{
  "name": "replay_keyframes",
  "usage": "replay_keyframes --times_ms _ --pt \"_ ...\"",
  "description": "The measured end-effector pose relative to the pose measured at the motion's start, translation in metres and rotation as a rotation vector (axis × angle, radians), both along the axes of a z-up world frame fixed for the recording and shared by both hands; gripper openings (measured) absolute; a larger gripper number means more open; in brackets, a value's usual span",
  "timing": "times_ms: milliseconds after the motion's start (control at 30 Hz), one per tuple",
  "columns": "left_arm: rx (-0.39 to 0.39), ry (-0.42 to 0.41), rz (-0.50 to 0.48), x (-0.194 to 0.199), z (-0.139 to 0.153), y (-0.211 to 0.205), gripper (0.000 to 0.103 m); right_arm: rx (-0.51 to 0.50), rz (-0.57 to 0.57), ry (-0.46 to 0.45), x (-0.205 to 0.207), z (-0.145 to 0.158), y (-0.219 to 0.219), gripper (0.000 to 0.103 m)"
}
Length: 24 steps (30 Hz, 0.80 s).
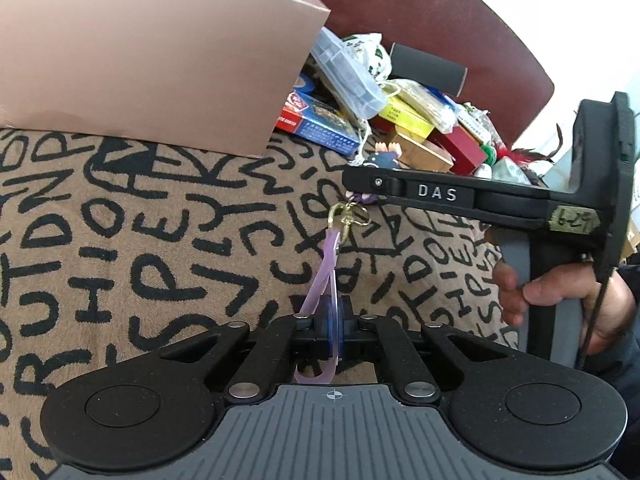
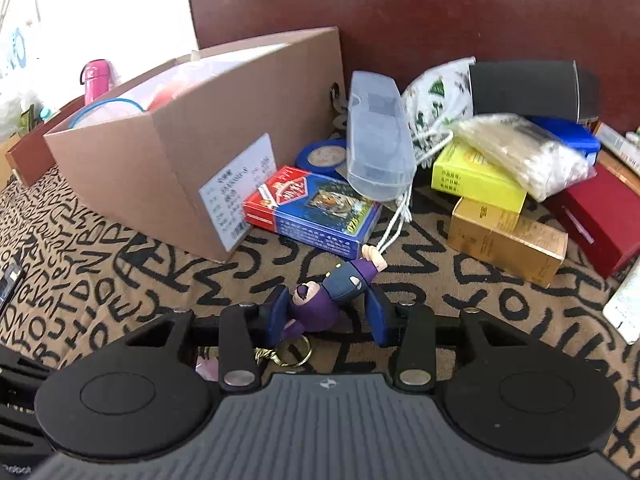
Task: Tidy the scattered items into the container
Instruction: 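Carry the purple keychain with the right tool over the cardboard box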
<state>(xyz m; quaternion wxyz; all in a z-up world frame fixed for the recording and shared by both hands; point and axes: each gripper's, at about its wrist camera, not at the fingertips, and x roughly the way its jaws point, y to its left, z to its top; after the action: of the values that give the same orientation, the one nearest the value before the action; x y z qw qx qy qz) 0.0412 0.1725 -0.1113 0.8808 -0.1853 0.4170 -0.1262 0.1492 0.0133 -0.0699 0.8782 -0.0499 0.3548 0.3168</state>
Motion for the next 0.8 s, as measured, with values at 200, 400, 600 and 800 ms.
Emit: replay_keyframes --times_ms 200,400,600,800 --pt "-0.025 -0.074 0.010 -0.012 0.024 0.003 0.000 0.042 0.035 -0.105 -0.021 0.040 -0.002 0.046" --pt "-0.048 -0.203 0.052 -0.021 0.065 0.021 0.000 0.077 0.108 -0.223 -0.030 0.090 0.014 0.046" --pt "-0.019 -0.340 0.139 -0.023 0.108 0.050 0.000 0.077 0.173 -0.310 -0.021 0.136 0.053 0.046" --pt "0.015 -0.424 0.272 -0.015 0.135 0.095 0.000 0.094 0.239 -0.352 0.001 0.177 0.113 0.046"
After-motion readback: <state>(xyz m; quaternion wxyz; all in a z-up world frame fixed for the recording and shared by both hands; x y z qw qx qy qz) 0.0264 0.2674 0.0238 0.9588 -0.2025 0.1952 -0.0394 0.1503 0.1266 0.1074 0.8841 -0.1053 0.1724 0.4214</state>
